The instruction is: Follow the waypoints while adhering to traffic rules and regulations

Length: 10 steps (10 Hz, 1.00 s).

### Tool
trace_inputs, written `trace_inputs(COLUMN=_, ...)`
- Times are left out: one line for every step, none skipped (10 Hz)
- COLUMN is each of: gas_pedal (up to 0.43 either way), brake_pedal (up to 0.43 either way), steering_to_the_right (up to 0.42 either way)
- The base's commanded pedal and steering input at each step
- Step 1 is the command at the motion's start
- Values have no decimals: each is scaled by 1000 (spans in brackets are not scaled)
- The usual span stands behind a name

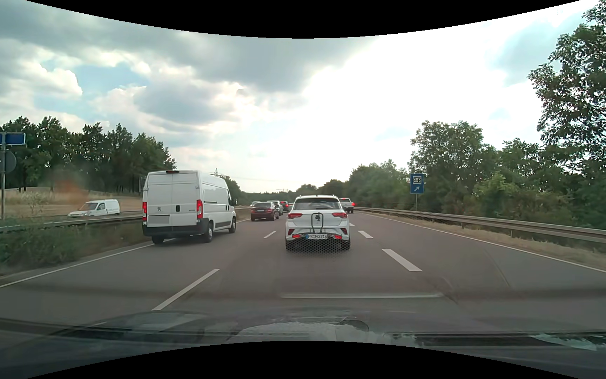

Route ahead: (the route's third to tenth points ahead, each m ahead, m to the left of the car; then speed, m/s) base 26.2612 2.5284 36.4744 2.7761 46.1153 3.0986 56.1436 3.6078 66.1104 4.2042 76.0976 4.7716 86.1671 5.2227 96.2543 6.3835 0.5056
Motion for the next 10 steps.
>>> trace_inputs(gas_pedal=0, brake_pedal=0, steering_to_the_right=20)
trace_inputs(gas_pedal=0, brake_pedal=0, steering_to_the_right=20)
trace_inputs(gas_pedal=0, brake_pedal=0, steering_to_the_right=20)
trace_inputs(gas_pedal=0, brake_pedal=0, steering_to_the_right=20)
trace_inputs(gas_pedal=0, brake_pedal=0, steering_to_the_right=20)
trace_inputs(gas_pedal=20, brake_pedal=0, steering_to_the_right=20)
trace_inputs(gas_pedal=59, brake_pedal=0, steering_to_the_right=20)
trace_inputs(gas_pedal=79, brake_pedal=0, steering_to_the_right=20)
trace_inputs(gas_pedal=87, brake_pedal=0, steering_to_the_right=20)
trace_inputs(gas_pedal=87, brake_pedal=0, steering_to_the_right=20)
